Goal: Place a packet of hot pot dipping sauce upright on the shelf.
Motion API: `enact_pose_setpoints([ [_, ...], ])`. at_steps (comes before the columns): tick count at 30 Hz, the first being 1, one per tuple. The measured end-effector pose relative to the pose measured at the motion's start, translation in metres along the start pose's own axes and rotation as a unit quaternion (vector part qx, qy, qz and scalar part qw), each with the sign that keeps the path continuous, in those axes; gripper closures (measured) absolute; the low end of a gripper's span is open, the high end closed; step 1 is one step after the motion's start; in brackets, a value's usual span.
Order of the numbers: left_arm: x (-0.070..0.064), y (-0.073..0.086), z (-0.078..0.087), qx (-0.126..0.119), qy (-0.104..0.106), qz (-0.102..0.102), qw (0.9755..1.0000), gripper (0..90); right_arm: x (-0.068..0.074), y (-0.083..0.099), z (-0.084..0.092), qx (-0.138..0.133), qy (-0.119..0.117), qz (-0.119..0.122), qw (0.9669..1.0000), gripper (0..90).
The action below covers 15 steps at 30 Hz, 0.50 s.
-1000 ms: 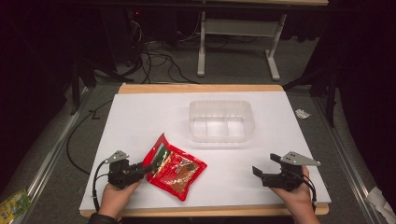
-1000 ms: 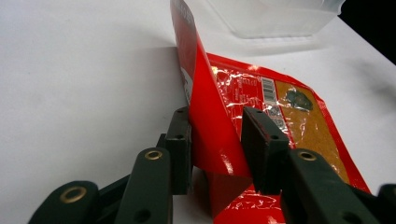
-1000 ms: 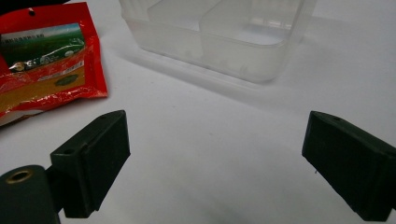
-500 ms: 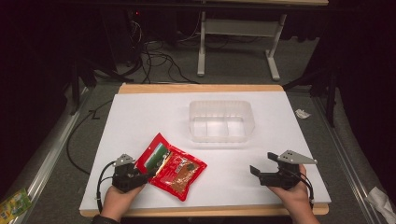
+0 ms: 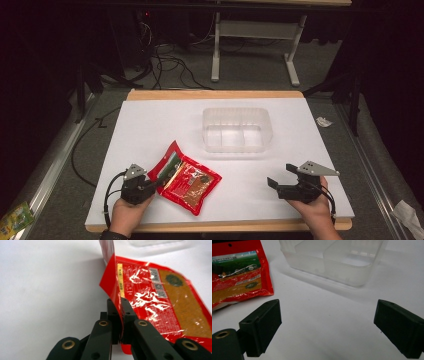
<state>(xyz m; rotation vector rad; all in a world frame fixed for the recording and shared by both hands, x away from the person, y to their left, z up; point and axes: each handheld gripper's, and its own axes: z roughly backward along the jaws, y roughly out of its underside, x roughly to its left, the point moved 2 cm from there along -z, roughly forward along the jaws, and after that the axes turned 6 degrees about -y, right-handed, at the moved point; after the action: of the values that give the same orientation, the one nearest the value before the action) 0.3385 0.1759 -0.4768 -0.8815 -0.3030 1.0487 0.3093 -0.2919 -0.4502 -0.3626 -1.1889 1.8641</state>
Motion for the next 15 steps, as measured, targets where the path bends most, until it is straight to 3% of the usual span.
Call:
enact_pose_setpoints([
  [6,-0.015,-0.012,0.014,-0.054,0.004,-0.012,0.9985,89.1,0.001,0.000,0.000,-0.001,-0.004,-0.004,1.0000,7.7],
  [11,-0.024,-0.019,0.021,-0.082,0.011,-0.019,0.9964,89.1,0.004,-0.002,0.000,-0.004,-0.011,-0.006,0.9999,6.8],
  [15,-0.035,-0.026,0.028,-0.105,0.024,-0.027,0.9938,89.2,0.018,-0.007,-0.002,-0.012,-0.040,-0.001,0.9991,4.4],
])
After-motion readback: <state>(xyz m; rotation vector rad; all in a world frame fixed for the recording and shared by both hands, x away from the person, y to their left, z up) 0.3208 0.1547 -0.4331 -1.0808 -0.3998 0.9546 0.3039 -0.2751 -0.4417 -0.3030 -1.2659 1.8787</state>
